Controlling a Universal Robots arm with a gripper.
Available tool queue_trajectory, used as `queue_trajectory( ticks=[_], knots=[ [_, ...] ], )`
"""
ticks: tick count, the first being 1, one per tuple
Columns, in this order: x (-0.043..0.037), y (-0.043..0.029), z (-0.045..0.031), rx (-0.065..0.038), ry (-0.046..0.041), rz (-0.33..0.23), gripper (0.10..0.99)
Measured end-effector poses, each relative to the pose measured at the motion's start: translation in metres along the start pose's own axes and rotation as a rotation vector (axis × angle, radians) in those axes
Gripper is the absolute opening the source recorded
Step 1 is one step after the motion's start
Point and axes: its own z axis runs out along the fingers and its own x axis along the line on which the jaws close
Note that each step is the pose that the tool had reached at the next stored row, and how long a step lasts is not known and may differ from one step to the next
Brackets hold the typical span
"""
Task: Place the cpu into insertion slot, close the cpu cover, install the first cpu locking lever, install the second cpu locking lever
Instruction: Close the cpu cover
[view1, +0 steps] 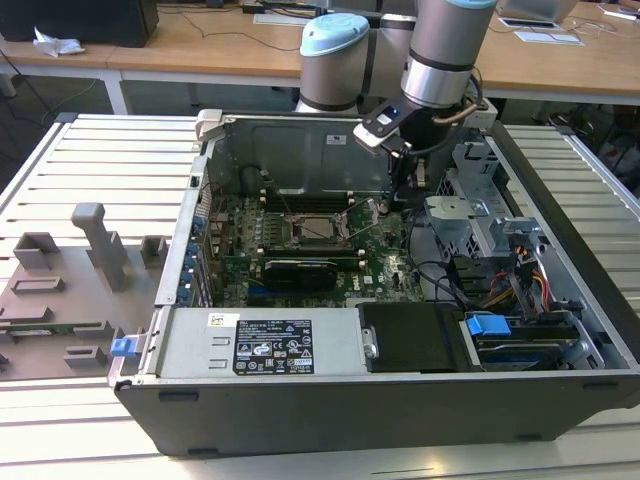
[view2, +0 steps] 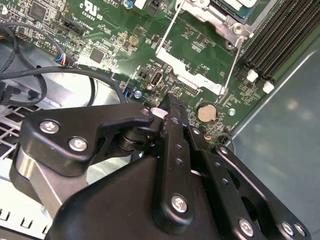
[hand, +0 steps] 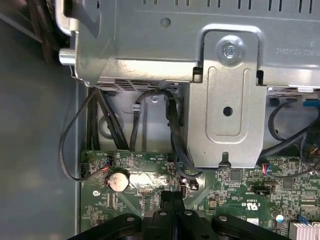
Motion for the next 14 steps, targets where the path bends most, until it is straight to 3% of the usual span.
queue_trajectory(
  ticks=[12, 14],
  knots=[
    [0.0002, -0.0160, 0.0040, -0.001, -0.0001, 0.000, 0.106],
    [0.0003, -0.0219, 0.0036, -0.004, 0.0000, 0.000, 0.106]
  ],
)
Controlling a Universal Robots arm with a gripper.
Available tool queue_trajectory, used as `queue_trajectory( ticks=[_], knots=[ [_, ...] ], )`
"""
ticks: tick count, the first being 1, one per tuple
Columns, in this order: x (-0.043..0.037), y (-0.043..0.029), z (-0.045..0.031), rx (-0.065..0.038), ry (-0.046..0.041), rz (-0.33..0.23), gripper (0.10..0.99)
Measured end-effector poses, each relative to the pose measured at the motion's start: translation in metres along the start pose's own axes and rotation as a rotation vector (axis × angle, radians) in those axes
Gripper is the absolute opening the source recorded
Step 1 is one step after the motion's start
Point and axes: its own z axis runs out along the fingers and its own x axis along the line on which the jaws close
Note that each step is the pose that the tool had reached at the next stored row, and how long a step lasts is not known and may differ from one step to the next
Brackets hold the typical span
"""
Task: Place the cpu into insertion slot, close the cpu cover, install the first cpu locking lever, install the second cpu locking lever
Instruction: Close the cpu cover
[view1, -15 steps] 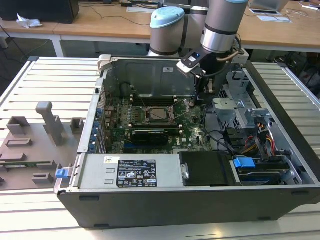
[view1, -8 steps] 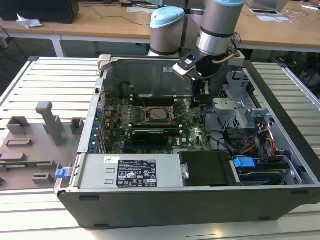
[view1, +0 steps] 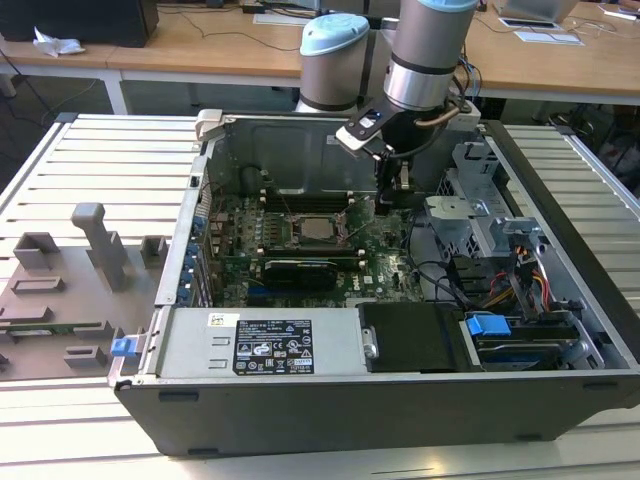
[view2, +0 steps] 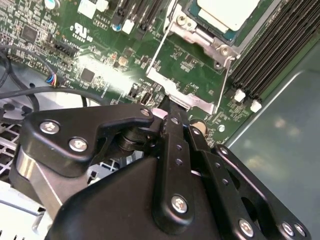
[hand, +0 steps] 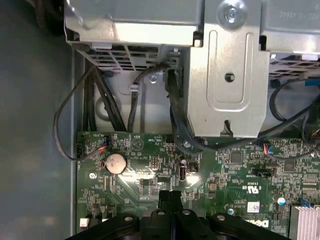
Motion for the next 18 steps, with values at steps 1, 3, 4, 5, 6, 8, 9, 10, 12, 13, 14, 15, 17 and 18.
queue_trajectory(
  ticks=[1, 3, 4, 5, 6, 8, 9, 10, 12, 13, 14, 15, 17, 18],
  knots=[
    [0.0000, -0.0018, 0.0001, -0.001, 0.0000, 0.000, 0.106],
    [0.0000, -0.0058, 0.0002, -0.002, -0.0001, 0.000, 0.106],
    [0.0001, -0.0087, 0.0003, -0.003, -0.0001, 0.000, 0.106],
    [0.0001, -0.0103, 0.0004, -0.003, -0.0001, 0.000, 0.106],
    [0.0000, -0.0117, 0.0004, -0.003, -0.0002, 0.000, 0.106],
    [0.0001, -0.0132, 0.0005, -0.003, 0.0000, 0.000, 0.106],
    [0.0001, -0.0143, 0.0005, -0.003, -0.0001, 0.000, 0.106],
    [0.0001, -0.0162, 0.0006, -0.003, -0.0001, 0.000, 0.106],
    [0.0001, -0.0177, 0.0007, -0.003, -0.0001, 0.000, 0.106],
    [0.0001, -0.0180, 0.0007, -0.003, 0.0000, 0.000, 0.106],
    [0.0001, -0.0186, 0.0007, -0.003, -0.0001, 0.000, 0.106],
    [0.0001, -0.0190, 0.0007, -0.003, -0.0001, 0.000, 0.106],
    [0.0002, -0.0195, 0.0008, -0.003, 0.0000, 0.000, 0.106],
    [0.0002, -0.0201, 0.0009, -0.003, 0.0000, 0.000, 0.106]
  ],
)
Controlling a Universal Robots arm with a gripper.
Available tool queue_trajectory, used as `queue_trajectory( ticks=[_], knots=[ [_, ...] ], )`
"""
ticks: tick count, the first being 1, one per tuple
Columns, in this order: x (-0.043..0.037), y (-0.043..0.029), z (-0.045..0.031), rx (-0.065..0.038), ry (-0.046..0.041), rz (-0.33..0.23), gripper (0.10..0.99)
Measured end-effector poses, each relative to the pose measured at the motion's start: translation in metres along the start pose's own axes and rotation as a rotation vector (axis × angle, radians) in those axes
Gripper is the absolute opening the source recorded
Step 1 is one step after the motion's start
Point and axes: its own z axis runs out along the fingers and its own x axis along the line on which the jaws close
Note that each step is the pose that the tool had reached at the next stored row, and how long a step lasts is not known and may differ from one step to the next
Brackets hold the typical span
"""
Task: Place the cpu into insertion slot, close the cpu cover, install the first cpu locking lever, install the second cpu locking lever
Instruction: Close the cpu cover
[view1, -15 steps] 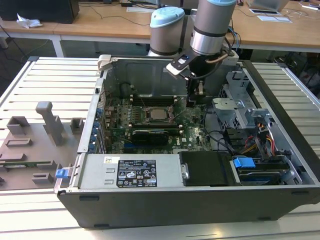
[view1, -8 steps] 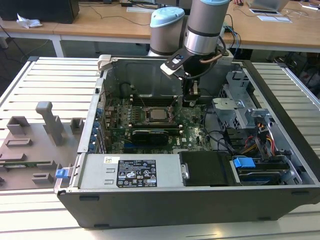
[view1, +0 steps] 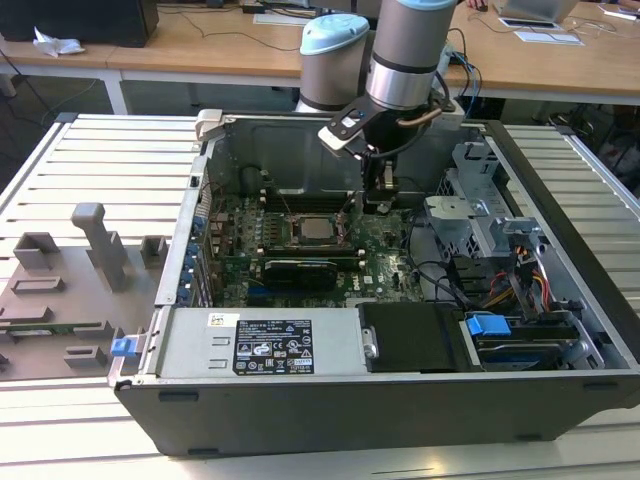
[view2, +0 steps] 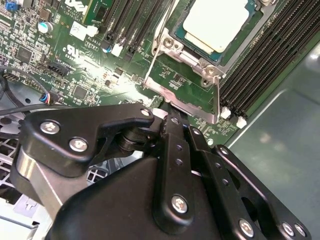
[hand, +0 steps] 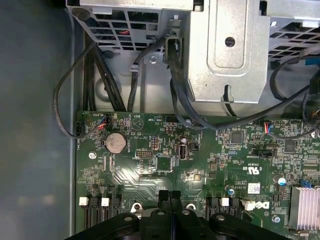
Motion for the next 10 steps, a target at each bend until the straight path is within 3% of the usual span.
queue_trajectory(
  ticks=[10],
  knots=[
    [0.0001, -0.0041, 0.0009, 0.000, 0.0001, 0.000, 0.106]
  ],
)
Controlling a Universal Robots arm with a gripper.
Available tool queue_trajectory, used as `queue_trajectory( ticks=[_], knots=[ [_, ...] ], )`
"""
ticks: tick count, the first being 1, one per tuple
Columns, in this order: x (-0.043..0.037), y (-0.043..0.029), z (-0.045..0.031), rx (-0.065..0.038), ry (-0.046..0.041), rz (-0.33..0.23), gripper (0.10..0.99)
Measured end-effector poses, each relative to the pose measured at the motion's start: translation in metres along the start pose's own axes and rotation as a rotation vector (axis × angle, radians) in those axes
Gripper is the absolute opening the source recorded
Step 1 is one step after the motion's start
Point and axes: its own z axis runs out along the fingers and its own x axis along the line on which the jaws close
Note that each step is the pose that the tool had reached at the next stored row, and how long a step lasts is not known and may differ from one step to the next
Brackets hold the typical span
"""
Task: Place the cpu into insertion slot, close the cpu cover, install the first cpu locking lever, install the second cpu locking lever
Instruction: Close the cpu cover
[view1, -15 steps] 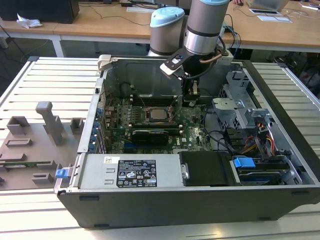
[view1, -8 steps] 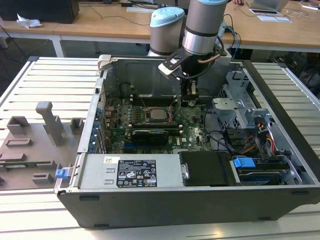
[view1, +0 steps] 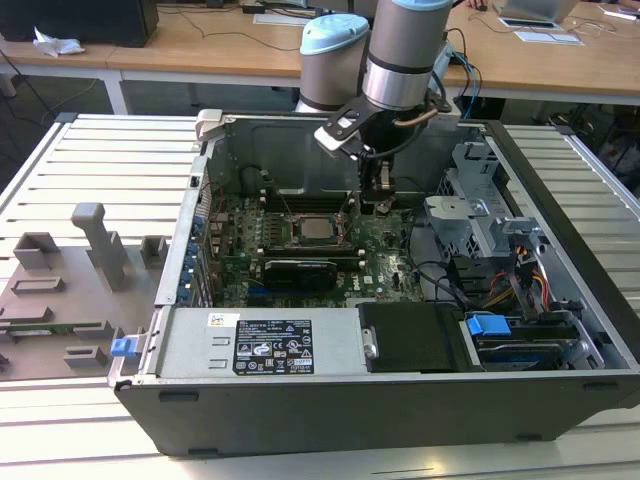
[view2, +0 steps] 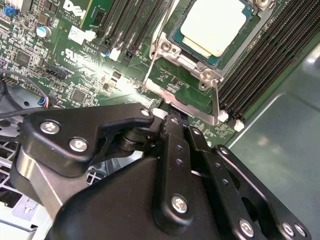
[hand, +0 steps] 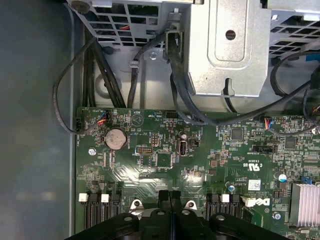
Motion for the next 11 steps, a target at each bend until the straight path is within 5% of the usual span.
queue_trajectory(
  ticks=[11],
  knots=[
    [0.0001, -0.0033, 0.0012, 0.000, -0.0001, 0.000, 0.106]
  ],
)
